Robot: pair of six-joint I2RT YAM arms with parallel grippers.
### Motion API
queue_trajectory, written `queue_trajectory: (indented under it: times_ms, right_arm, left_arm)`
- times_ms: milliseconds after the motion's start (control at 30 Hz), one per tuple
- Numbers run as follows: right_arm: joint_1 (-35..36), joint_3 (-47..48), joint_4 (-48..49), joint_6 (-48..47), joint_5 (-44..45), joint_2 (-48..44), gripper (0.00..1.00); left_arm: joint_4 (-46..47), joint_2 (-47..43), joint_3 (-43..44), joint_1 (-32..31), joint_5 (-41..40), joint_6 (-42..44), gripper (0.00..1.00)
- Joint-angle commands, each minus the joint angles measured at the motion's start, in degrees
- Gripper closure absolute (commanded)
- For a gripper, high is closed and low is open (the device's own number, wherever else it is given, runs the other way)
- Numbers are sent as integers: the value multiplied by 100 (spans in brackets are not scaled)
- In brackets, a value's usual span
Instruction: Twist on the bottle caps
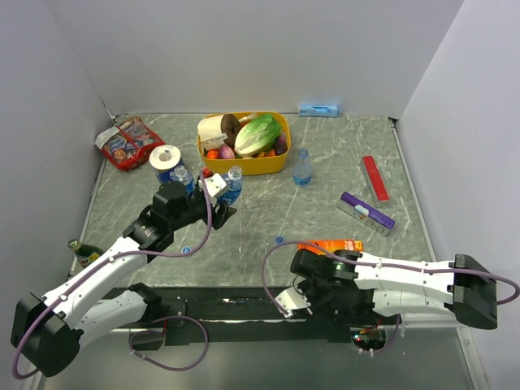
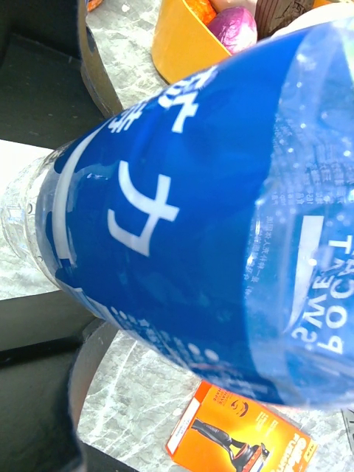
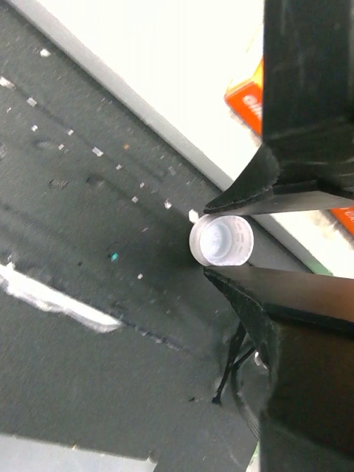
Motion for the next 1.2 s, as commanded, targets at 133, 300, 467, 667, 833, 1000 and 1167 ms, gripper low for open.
queue_trajectory:
  times_ms: [133, 300, 467, 667, 833, 1000, 1167]
  right_arm:
    - [-919, 1336, 829, 767, -502, 47, 73]
    - [-1341, 1381, 2790, 954, 314, 609, 76]
    - [-1764, 1328, 3766, 848, 797, 1260, 78]
    - [-1896, 2539, 3268, 1761, 1027, 585, 70]
    - [-1931, 2526, 3256, 1974, 1089, 635, 44]
    - [-2140, 1943, 3680, 2244, 1457, 874, 24]
    - [-2555, 2198, 3495, 2720, 1212, 882, 24]
  left_arm:
    - [-216, 32, 443, 242, -391, -315, 99]
    - [-700, 155, 794, 488, -436, -219, 99]
    - [-745, 251, 909, 576, -392, -148, 99]
    - [-499, 261, 918, 664, -392, -218, 99]
    - [-218, 208, 690, 708, -313, -333, 99]
    - [-217, 234, 707, 743, -260, -360, 99]
    - [-217, 181, 637, 770, -401, -289, 99]
